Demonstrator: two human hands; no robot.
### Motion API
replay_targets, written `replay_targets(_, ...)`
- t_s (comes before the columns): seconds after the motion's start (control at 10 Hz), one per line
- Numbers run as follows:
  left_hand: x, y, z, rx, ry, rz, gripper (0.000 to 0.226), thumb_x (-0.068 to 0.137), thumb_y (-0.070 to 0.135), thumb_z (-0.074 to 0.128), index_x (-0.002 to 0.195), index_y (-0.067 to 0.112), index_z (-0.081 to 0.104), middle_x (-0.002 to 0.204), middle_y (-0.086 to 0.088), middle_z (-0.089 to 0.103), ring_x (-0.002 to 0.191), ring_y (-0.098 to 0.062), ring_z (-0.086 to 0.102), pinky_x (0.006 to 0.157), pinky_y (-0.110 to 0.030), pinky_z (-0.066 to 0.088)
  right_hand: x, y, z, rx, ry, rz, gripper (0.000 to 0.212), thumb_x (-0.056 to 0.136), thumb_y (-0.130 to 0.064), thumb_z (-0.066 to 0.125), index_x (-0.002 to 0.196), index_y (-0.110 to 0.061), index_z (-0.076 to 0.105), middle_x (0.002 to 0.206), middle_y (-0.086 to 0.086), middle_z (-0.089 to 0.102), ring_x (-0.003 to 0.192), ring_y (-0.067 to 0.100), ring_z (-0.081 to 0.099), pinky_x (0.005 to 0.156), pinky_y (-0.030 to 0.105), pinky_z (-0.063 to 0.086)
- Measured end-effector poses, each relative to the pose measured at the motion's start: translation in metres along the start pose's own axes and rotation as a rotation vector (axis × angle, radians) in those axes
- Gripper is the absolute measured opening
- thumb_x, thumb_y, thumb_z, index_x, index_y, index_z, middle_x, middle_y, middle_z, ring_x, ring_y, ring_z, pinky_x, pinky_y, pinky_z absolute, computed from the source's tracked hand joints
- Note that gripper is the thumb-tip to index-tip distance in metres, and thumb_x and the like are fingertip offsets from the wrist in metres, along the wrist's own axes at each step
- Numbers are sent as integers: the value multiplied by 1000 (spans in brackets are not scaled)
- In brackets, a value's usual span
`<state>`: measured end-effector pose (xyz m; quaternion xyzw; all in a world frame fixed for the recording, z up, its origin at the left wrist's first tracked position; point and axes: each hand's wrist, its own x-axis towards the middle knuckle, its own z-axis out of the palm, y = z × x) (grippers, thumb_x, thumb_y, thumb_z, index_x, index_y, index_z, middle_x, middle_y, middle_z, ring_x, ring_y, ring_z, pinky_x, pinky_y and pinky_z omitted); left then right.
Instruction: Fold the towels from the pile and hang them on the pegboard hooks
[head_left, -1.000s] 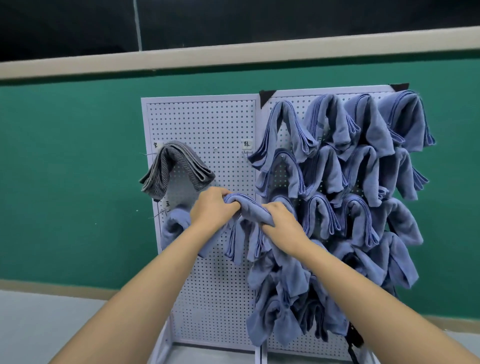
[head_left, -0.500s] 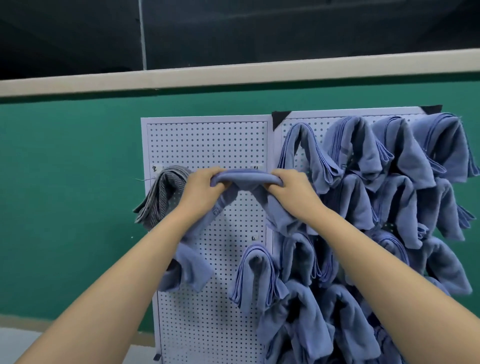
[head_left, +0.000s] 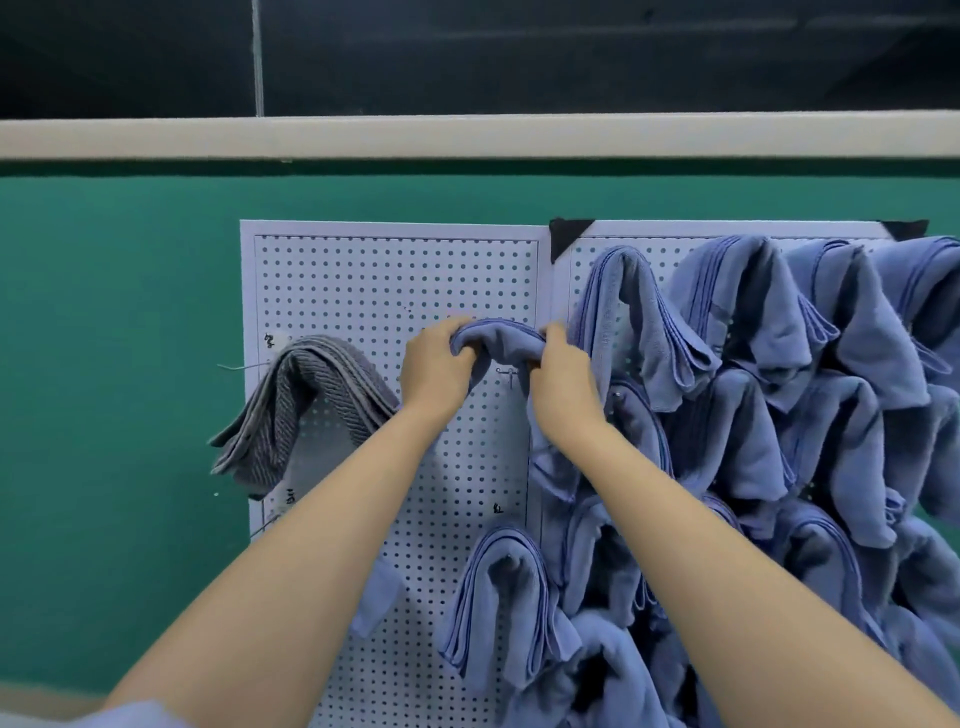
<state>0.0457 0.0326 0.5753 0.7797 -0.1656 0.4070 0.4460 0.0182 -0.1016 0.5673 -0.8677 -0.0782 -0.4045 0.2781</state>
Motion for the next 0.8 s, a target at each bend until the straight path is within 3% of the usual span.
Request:
replay_targets(0.1, -8, -11, 12, -13, 2, -20, 26, 88, 6, 46, 97, 13, 69, 86, -11, 70, 79, -28, 62, 67, -39, 49, -2, 1, 14, 33, -36, 68, 29, 94, 0, 37, 122, -3, 36, 100, 17, 53, 79, 28, 50, 62, 36, 37)
replay_targets(0.2, -19, -18, 22, -63, 22, -23, 27, 87, 5, 47, 99, 15, 69, 85, -7, 69, 81, -28, 61, 72, -45, 52, -9, 8, 28, 77, -37, 117, 38, 92, 5, 36, 128, -5, 33, 115, 16, 52, 91, 31, 55, 71, 41, 46)
replay_targets(0.3, -34, -25, 31, -41, 12, 27, 34, 89, 3, 47, 110, 22, 65, 92, 1, 67, 82, -20, 60, 74, -41, 52, -23, 17, 43, 247, -32, 154, 45, 92, 3, 35, 134, -14, 31, 126, 14, 50, 101, 29, 55, 84, 46, 49)
replay_targets(0.4, -51, -33, 39, -8, -91, 24, 54, 93, 3, 43, 139, 31, 44, 117, 3, 64, 96, -16, 59, 81, -31, 49, -36, 27, 53, 251, -77, 124, 61, 97, -6, 42, 149, -23, 16, 147, 9, 38, 125, 26, 46, 97, 41, 45)
replay_targets(0.5, -55, -42, 43, 7, -176, -4, 63, 94, 6, 42, 148, 33, 25, 125, -2, 60, 102, -21, 59, 87, -35, 50, -39, 33, 53, 133, -114, 68, 71, 97, -15, 52, 152, -18, 7, 155, 8, 26, 139, 23, 33, 103, 38, 40)
replay_targets(0.7, -57, -36, 23, 14, -198, 23, 47, 95, 13, 49, 139, 27, 41, 127, 5, 58, 113, -14, 55, 89, -24, 41, -53, 34, 41, 95, -145, 22, 79, 94, -28, 57, 153, -13, 6, 159, 5, 19, 142, 21, 29, 107, 37, 39)
replay_targets(0.8, -68, -25, 6, 77, -175, -35, 42, 98, 20, 49, 139, 19, 42, 133, 2, 54, 120, -18, 51, 95, -27, 40, -72, 35, 26, 95, -213, -7, 71, 97, -24, 54, 153, -13, 11, 159, 1, 17, 143, 17, 25, 110, 32, 33)
